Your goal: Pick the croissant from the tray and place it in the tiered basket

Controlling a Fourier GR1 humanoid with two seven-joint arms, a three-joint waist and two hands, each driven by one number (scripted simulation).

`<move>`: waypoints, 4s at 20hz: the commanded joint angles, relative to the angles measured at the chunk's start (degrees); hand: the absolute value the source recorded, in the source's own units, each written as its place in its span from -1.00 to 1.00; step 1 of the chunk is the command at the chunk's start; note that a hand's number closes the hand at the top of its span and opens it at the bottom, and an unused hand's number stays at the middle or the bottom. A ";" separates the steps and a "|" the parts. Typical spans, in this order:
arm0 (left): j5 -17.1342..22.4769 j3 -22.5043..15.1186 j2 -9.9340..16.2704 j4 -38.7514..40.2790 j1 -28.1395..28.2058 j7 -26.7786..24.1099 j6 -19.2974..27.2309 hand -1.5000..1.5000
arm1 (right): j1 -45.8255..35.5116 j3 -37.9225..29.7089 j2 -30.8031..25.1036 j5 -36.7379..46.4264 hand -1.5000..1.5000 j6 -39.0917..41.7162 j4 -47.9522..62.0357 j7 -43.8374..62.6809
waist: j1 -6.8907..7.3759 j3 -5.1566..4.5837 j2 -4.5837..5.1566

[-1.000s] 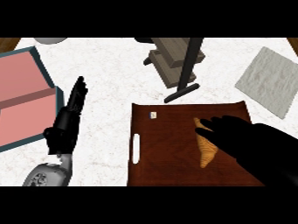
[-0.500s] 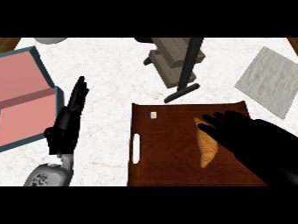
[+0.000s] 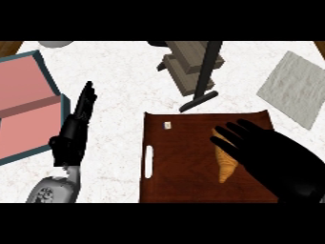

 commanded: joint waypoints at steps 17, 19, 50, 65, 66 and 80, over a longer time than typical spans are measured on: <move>-1.50 2.72 -1.17 -0.86 -0.04 0.38 -2.92 0.00 | 3.36 -5.43 5.37 15.91 -1.00 -6.47 14.39 -16.39 | -0.06 -0.03 -0.04; -1.63 1.78 -1.73 -2.55 2.16 0.98 -3.22 0.00 | 8.43 -5.86 4.04 15.68 -1.00 -5.73 9.27 -17.27 | -0.23 -0.03 -0.10; -3.16 5.51 -3.66 0.20 -1.44 0.51 -4.92 0.00 | 6.13 -5.04 19.19 33.14 -1.00 -14.35 31.86 -24.92 | -0.15 -0.03 -0.02; -3.08 6.80 -4.33 5.03 -0.94 -4.43 -5.49 0.00 | 9.39 -7.94 24.27 35.34 1.00 -21.25 36.11 -27.20 | -0.25 -0.03 0.04; -2.90 6.30 -3.45 -0.60 1.81 -2.13 -6.19 0.00 | 8.52 -9.89 21.85 35.10 1.00 -22.34 34.32 -29.34 | -0.14 -0.03 -0.03; -4.52 4.10 -5.18 0.32 -0.58 0.75 -5.02 0.00 | -10.11 -2.35 34.86 39.56 1.00 7.39 21.53 -1.41 | 0.55 -0.16 -0.37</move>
